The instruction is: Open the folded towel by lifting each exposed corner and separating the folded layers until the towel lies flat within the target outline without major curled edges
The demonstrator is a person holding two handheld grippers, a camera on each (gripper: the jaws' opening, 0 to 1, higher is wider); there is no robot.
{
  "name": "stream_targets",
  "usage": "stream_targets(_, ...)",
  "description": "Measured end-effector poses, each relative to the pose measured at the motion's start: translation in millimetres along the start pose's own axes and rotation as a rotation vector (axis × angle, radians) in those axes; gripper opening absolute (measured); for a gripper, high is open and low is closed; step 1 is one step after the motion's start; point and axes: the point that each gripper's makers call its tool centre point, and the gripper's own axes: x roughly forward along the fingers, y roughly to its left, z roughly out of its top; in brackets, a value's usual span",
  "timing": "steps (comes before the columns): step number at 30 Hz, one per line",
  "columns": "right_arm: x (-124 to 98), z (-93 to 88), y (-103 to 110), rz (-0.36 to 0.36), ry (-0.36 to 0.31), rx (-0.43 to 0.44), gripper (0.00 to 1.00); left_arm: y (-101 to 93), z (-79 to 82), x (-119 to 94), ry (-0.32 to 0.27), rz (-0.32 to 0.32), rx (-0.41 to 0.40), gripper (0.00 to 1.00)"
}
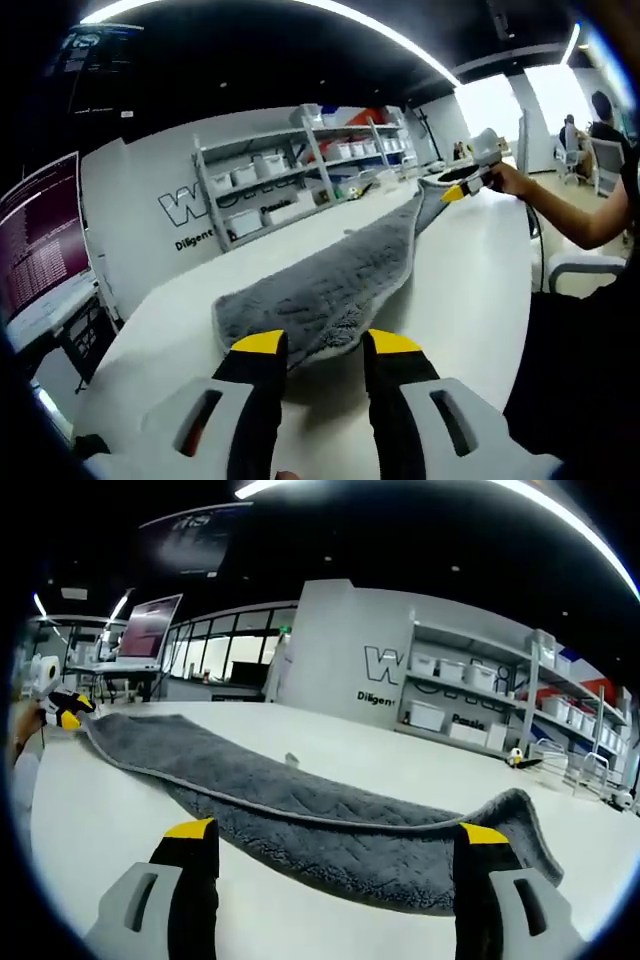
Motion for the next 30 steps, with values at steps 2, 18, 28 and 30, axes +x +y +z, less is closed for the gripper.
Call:
stream_targets(2,0.3,0.0,-0.1,0.001,0.000,0.001,0.99,-2.6,3.0,-1.3,-0.012,-0.009,-0.016,0.36)
stream_targets(18,-0.4,-0.3,1.4,0.003,0.001,0.000,0.99,-29.0,32.2,27.0,-0.104,-0.059,-0.077,0.98)
stream_targets(28,1.3,1.2,4.0,0.024,-0.003,-0.002,0.99,-50.3,56.8,54.1,-0.181,-0.103,-0.150,0.99)
stream_targets(30,3.2,3.3,2.3,0.022,-0.004,-0.022,0.99,-54.3,55.2,58.4,-0.169,-0.103,-0.136,0.99)
